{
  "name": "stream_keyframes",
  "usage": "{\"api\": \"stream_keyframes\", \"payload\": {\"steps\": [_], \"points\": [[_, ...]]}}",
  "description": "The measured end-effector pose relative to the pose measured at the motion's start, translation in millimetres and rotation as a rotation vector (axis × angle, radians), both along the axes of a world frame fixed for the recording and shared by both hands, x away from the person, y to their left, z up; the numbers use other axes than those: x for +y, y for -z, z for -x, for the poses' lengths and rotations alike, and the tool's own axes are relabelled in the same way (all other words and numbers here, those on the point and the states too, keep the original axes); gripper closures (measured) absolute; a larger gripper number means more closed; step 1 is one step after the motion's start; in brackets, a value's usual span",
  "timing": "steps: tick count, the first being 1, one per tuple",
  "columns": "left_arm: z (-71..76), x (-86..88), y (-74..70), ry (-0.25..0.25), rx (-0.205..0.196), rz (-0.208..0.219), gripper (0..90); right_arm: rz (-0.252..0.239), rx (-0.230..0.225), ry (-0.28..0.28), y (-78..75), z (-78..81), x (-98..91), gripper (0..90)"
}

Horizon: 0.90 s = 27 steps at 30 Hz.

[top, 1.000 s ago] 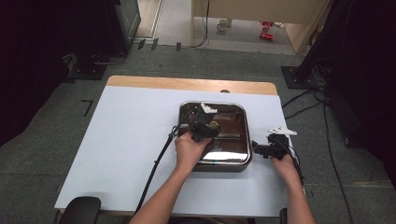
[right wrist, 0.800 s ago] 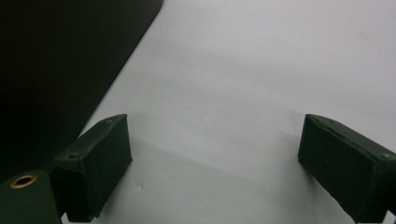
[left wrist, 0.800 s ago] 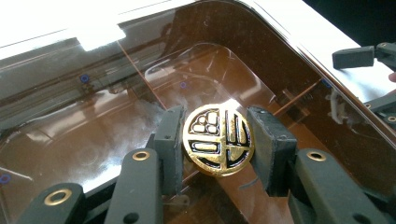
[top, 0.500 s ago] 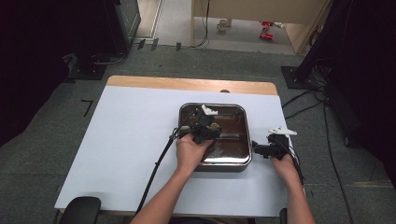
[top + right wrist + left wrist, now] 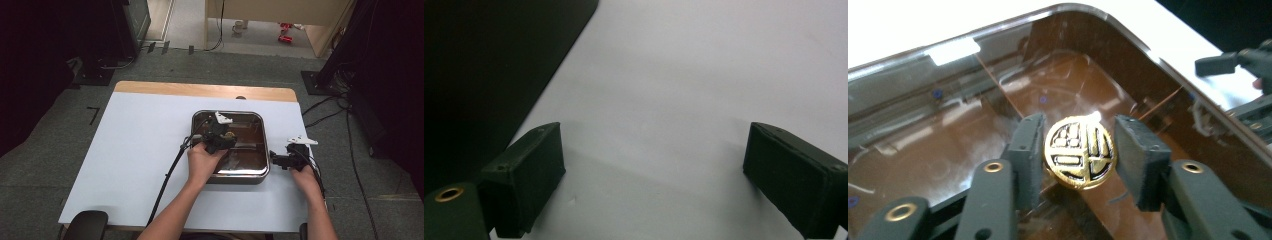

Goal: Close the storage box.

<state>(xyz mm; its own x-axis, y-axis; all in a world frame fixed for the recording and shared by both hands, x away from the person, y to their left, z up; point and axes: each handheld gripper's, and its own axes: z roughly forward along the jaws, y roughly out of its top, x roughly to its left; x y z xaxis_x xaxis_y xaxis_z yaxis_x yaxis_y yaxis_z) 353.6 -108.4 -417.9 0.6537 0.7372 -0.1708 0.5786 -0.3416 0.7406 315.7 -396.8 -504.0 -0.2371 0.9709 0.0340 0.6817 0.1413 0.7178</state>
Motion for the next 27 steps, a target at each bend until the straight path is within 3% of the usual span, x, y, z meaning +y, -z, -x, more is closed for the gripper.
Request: {"api": "stream_keyframes", "payload": {"steps": [6,12,19,27], "points": [[-4.1,15.1,-7.8,0.011,0.021,0.034,47.0,0.001,-0.001,0.000,0.1,0.1,0.0,9.0],[-7.2,32.6,-16.7,0.047,-0.009,0.072,38.9,-0.001,0.001,0.002,0.0,0.1,0.1,9.0],[-7.9,52.2,-20.6,0.099,-0.062,0.007,36.5,-0.001,-0.001,0.000,0.1,0.1,-0.1,9.0],[-10.3,69.9,-21.3,0.152,-0.071,0.003,35.2,-0.001,-0.001,-0.001,0.1,0.0,-0.1,9.0]]}}
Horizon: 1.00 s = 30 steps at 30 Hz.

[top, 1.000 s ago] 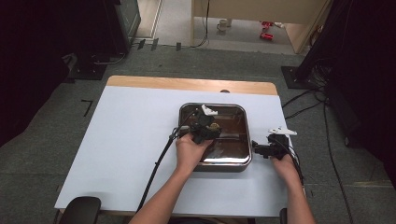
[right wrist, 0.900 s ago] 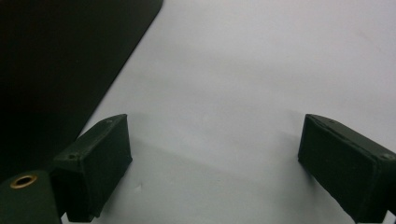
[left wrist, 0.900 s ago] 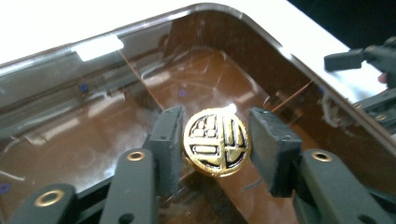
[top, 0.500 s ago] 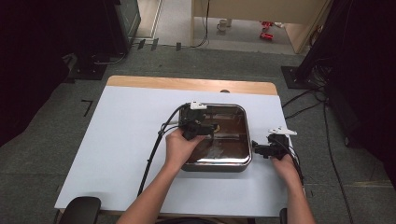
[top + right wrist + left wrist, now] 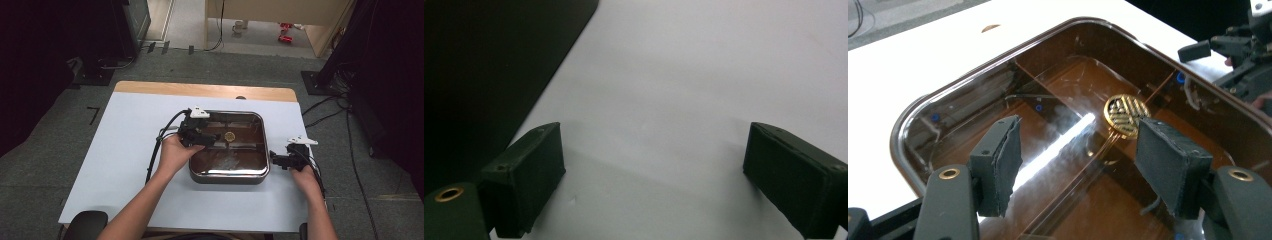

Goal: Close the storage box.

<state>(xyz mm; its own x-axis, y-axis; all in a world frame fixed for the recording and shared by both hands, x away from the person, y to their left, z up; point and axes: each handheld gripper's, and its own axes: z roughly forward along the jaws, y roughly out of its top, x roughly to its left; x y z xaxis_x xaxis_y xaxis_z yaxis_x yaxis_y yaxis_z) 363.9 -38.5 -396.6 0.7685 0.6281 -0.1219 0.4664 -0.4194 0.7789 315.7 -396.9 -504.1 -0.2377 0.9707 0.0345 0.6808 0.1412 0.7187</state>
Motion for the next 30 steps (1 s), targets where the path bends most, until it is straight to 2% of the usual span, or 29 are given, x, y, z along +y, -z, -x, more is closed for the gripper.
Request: {"api": "stream_keyframes", "payload": {"steps": [2,5,6,8,12,14,23,27,30], "points": [[-1.6,3.0,0.3,-0.013,-0.010,-0.005,34.6,-0.001,0.001,0.001,-0.1,0.0,0.0,9.0],[-3.7,9.3,1.0,-0.011,-0.054,-0.056,34.8,0.000,0.001,0.000,-0.1,0.1,0.1,9.0],[-4.9,11.9,1.1,-0.008,-0.051,-0.055,34.9,-0.001,0.000,0.000,0.0,0.1,0.1,9.0],[-7.8,17.2,0.8,0.002,-0.018,-0.043,34.9,0.000,0.000,0.000,0.0,0.0,0.0,9.0],[-9.8,30.4,2.3,0.000,-0.019,-0.053,34.9,0.001,-0.001,-0.001,0.1,0.0,0.0,9.0],[-11.7,38.1,2.7,-0.016,-0.010,-0.041,34.9,-0.002,0.000,0.001,0.0,0.0,0.1,9.0],[-15.0,69.0,6.0,-0.037,-0.017,-0.008,34.2,-0.001,0.001,0.001,0.0,0.0,0.1,9.0],[-15.7,81.5,11.0,-0.051,-0.026,-0.010,33.5,-0.001,0.000,0.001,0.0,0.0,0.1,9.0],[-16.4,91.6,16.5,-0.060,-0.044,-0.036,33.0,-0.001,0.000,0.001,0.0,0.0,0.1,8.9]]}}
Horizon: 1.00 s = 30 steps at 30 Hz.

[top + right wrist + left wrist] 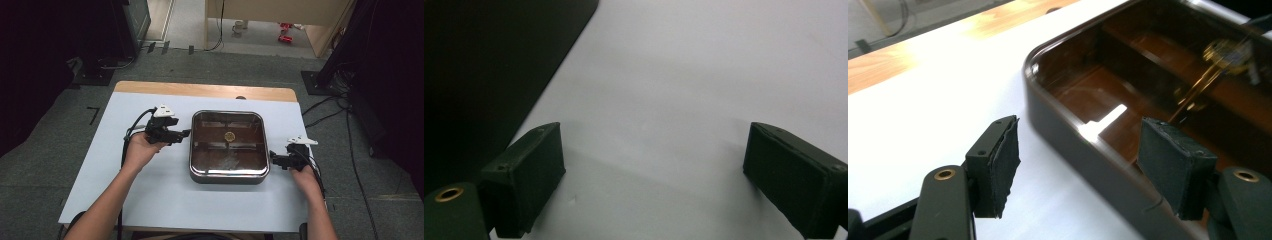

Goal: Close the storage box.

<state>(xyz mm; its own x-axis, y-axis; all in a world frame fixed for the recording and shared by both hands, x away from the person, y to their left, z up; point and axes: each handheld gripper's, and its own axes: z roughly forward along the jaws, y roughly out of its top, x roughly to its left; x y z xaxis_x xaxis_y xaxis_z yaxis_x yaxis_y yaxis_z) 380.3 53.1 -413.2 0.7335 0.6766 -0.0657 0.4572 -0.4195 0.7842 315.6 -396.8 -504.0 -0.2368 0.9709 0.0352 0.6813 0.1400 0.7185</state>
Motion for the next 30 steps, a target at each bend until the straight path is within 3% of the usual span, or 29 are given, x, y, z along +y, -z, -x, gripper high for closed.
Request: {"api": "stream_keyframes", "payload": {"steps": [13,26,30], "points": [[-7.0,42.1,27.4,-0.063,0.014,-0.013,30.9,0.000,0.000,0.000,0.0,0.0,0.0,9.0],[-11.0,63.1,51.4,-0.085,0.036,-0.027,29.2,0.000,0.000,0.000,0.0,0.0,0.0,9.0],[-13.6,69.1,57.9,-0.097,0.048,-0.050,28.5,0.000,0.000,0.000,-0.1,0.0,0.1,9.0]]}}
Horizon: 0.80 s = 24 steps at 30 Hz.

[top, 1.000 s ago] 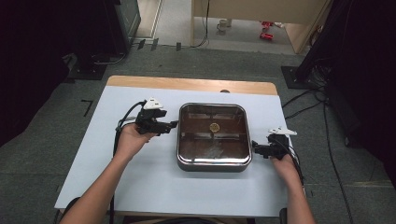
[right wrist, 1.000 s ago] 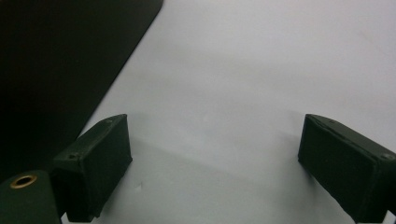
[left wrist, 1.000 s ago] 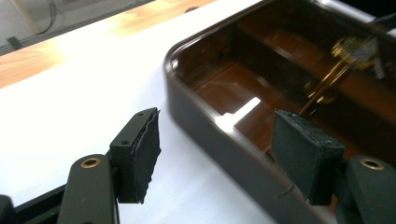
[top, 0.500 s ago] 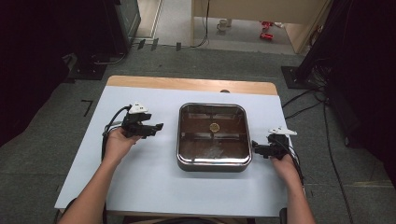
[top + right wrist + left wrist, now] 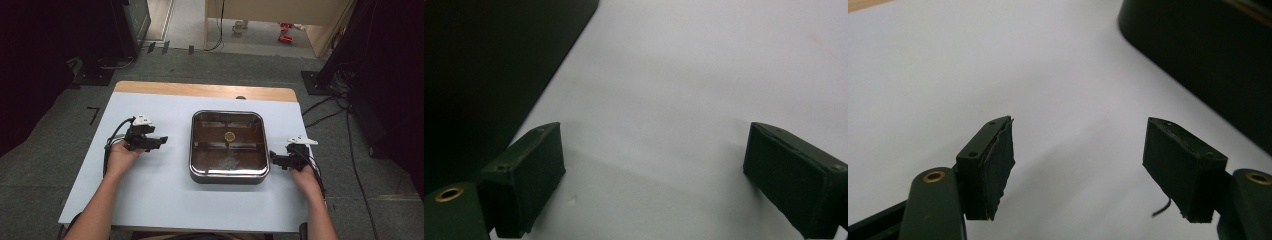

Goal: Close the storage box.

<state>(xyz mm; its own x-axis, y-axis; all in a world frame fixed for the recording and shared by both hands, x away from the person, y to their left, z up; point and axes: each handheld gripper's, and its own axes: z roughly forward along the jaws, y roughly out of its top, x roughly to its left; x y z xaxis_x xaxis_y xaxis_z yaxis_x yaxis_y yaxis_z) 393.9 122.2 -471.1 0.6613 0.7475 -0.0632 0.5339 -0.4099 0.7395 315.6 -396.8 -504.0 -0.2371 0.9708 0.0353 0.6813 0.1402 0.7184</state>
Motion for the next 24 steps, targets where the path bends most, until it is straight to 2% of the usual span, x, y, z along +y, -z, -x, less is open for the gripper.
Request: {"api": "stream_keyframes", "payload": {"steps": [6,13,17,21,24], "points": [[-5.6,11.5,10.1,-0.030,0.006,-0.003,28.8,0.000,0.000,-0.001,0.0,-0.1,0.0,9.0],[-8.4,11.9,18.2,-0.010,0.023,-0.029,29.3,0.000,0.000,0.000,0.0,-0.1,0.0,9.0],[-7.4,11.2,21.4,0.023,-0.001,-0.055,28.6,0.000,-0.001,0.000,0.0,0.1,0.1,9.1],[-6.5,12.2,23.4,0.038,-0.016,-0.054,27.9,0.001,-0.001,-0.001,0.0,0.0,0.1,9.1],[-4.8,13.3,25.8,0.037,-0.032,-0.038,26.9,0.001,-0.001,-0.001,0.0,0.0,0.1,9.1]]}}
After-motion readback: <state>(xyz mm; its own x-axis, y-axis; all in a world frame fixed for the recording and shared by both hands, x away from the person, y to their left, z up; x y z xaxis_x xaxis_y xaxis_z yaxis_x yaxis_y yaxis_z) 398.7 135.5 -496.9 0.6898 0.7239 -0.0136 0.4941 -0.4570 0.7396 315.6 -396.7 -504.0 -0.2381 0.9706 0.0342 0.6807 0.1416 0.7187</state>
